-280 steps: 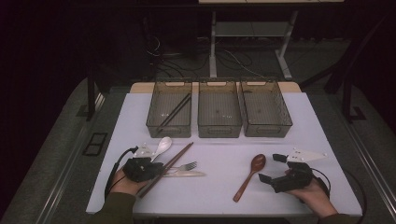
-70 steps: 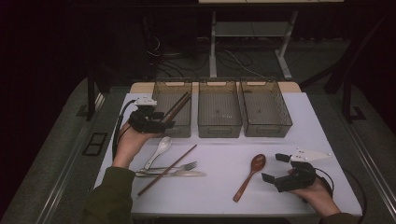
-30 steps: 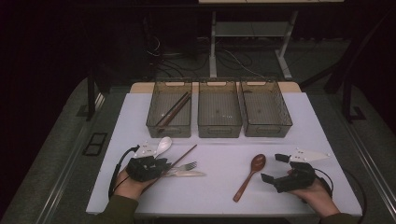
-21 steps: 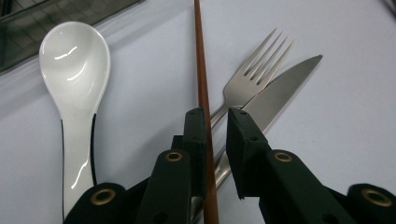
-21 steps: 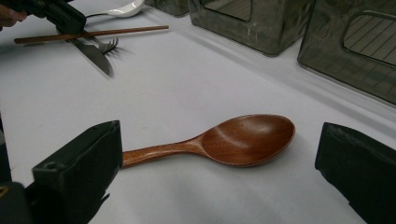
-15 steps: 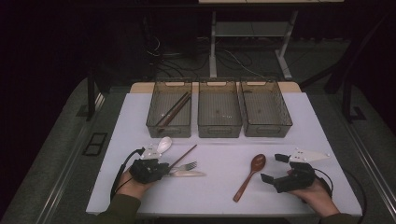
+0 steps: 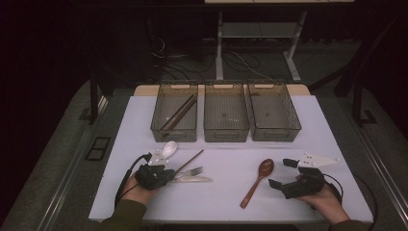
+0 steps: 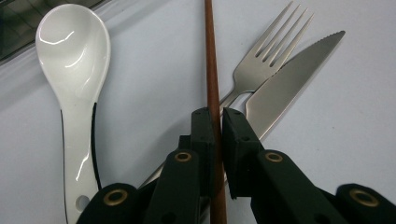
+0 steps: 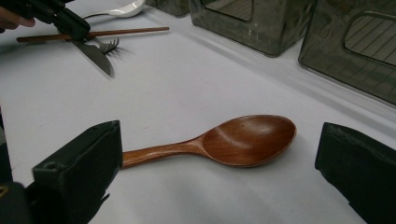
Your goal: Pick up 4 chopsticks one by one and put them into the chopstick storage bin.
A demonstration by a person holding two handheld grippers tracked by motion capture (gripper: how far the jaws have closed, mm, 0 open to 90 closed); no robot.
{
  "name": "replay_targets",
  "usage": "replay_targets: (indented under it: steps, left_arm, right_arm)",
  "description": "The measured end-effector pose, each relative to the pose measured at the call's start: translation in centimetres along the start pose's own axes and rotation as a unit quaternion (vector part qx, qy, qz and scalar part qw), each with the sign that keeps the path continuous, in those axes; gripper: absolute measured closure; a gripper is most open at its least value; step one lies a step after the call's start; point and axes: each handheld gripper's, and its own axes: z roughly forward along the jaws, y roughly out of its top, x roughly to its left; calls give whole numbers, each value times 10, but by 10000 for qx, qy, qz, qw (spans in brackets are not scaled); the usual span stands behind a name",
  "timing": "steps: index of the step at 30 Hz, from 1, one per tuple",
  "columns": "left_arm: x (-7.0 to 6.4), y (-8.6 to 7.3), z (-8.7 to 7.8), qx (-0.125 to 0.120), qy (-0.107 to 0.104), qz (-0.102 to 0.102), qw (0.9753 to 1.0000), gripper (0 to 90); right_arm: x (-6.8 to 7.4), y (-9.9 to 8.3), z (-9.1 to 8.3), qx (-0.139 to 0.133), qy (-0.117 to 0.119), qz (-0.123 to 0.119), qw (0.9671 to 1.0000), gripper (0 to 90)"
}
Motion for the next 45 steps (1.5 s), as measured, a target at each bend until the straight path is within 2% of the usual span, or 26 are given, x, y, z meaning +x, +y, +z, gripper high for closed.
replay_targets:
  steps: [4,8,12,14,22,29,41,45]
  left_arm:
    - [-1,1,0,22,37,50,10000,832]
    - [-1,2,-1,25,89,-30,10000,836]
    - [-2,3,-1,73,54,25,10000,836]
    - [-3,4,-1,75,46,-9,10000,836]
    - [-2,6,-4,31,40,135,9999,836]
    - [2,7,-13,-175,-46,101,9998,835]
    - [5,9,-20,-306,-93,73,9995,835]
    - [7,11,-24,-443,-159,29,9989,835]
  right_arm:
    - [0,0,0,-2,-1,10,10000,10]
    - [0,0,0,1,7,5,10000,10]
    - [0,0,0,-2,8,6,10000,10]
    - [0,0,0,-1,7,11,10000,10]
    - [0,0,0,9,12,4,10000,10]
    - [0,0,0,1,11,7,10000,10]
    - [0,0,1,32,4,-2,10000,10]
    - [0,0,1,33,2,-7,10000,10]
